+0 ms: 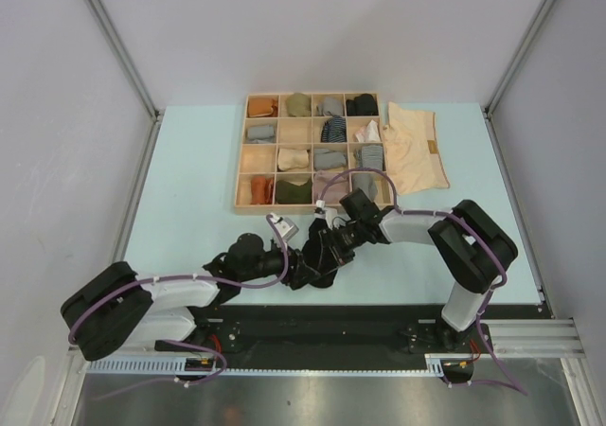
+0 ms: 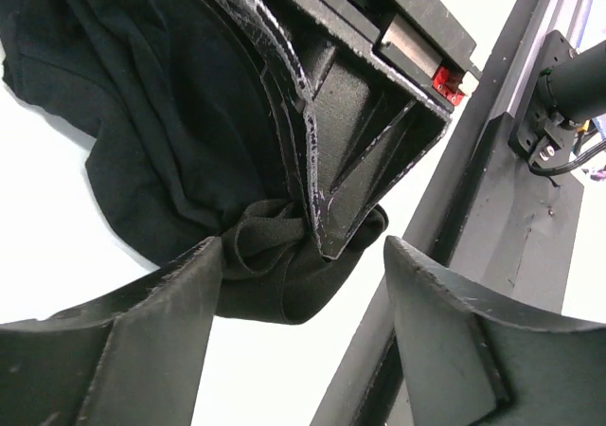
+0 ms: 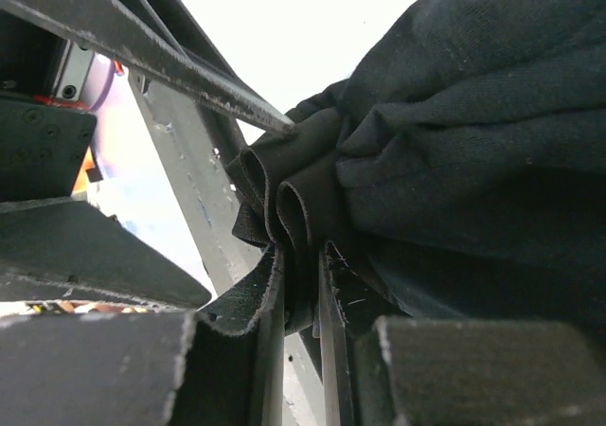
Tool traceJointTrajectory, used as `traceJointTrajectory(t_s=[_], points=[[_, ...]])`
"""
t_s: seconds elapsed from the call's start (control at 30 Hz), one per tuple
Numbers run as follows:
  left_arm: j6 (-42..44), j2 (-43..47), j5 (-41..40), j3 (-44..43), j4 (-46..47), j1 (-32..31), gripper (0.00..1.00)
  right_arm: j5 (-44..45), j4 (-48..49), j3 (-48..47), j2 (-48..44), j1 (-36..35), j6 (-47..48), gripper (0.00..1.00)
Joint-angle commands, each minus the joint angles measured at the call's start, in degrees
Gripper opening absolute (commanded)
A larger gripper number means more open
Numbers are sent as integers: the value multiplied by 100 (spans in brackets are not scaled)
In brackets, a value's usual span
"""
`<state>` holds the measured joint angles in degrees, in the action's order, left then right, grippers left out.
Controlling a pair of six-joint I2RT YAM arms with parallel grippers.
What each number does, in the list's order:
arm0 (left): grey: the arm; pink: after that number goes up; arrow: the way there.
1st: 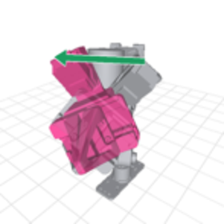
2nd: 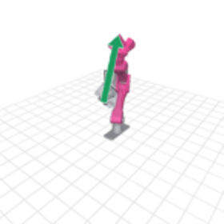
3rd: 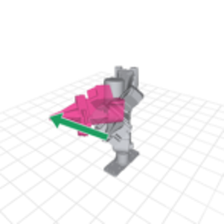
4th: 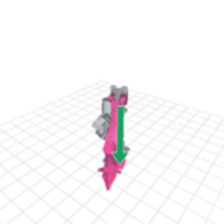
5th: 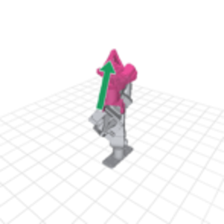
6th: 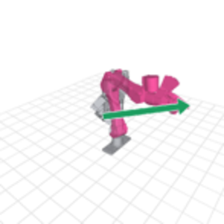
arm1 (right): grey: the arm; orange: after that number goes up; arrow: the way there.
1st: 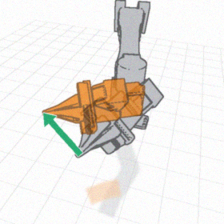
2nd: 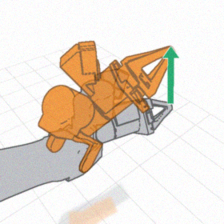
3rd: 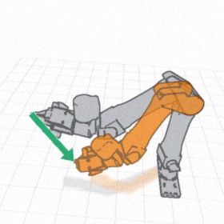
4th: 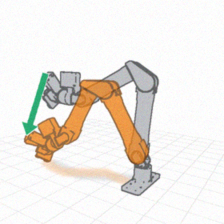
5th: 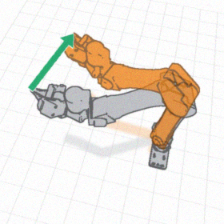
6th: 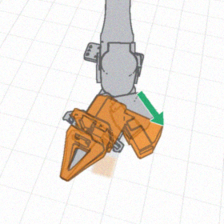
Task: Roll the underwear
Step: Roll the underwear to the center of the board.
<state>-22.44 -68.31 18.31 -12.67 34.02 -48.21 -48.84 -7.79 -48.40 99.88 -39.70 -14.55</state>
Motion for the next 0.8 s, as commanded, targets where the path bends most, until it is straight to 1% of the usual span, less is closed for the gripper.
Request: traceJointTrajectory(t_s=[0.0, 0.1, 0.17, 0.2, 0.23, 0.27, 0.37, 0.4, 0.43, 0.47, 0.5, 0.53, 0.57, 0.63, 0.67, 0.77], points=[[11, -252, 182, 71, 561, -49, 71, -301, 164, -187, 93, 129, 5, 0], [-15, -454, 182, 132, 658, -57, 67, -372, 199, -187, 94, 138, 4, 0], [-33, -560, 165, 150, 781, -57, 63, -381, 199, -187, 102, 173, 4, 0], [-41, -639, 121, 150, 790, -57, 60, -389, 208, -196, 111, 173, 13, 0], [-59, -665, 95, 142, 843, -49, 54, -398, 199, -187, 129, 191, 4, 0], [-59, -700, 68, 150, 869, -57, 51, -416, 217, -187, 146, 182, -4, 0], [-103, -859, -46, 80, 887, -57, 30, -460, 225, -187, 120, 200, -4, 0], [-129, -972, -81, 28, 852, -49, 17, -460, 225, -196, 111, 209, -4, 0], [-147, -1025, -116, 1, 826, -57, 11, -469, 225, -187, 59, 226, -22, 2], [-164, -1078, -169, -34, 791, -57, 4, -495, 217, -187, 32, 270, -22, 10], [-199, -1105, -248, -52, 695, -57, 0, -504, 208, -187, -20, 305, -22, 15], [-252, -1131, -379, -60, 659, -49, 0, -512, 173, -187, -82, 331, -13, 24], [-296, -1132, -441, -61, 615, -49, 0, -513, 138, -187, -213, 427, 22, 40], [-410, -1140, -521, -87, 509, -14, 0, -495, 50, -187, -363, 516, 66, 51], [-454, -1140, -512, -104, 500, 4, 0, -451, 6, -187, -503, 568, 83, 61], [-648, -1219, -521, -192, 413, 92, 0, -337, -143, -187, -740, 771, 136, 69]])
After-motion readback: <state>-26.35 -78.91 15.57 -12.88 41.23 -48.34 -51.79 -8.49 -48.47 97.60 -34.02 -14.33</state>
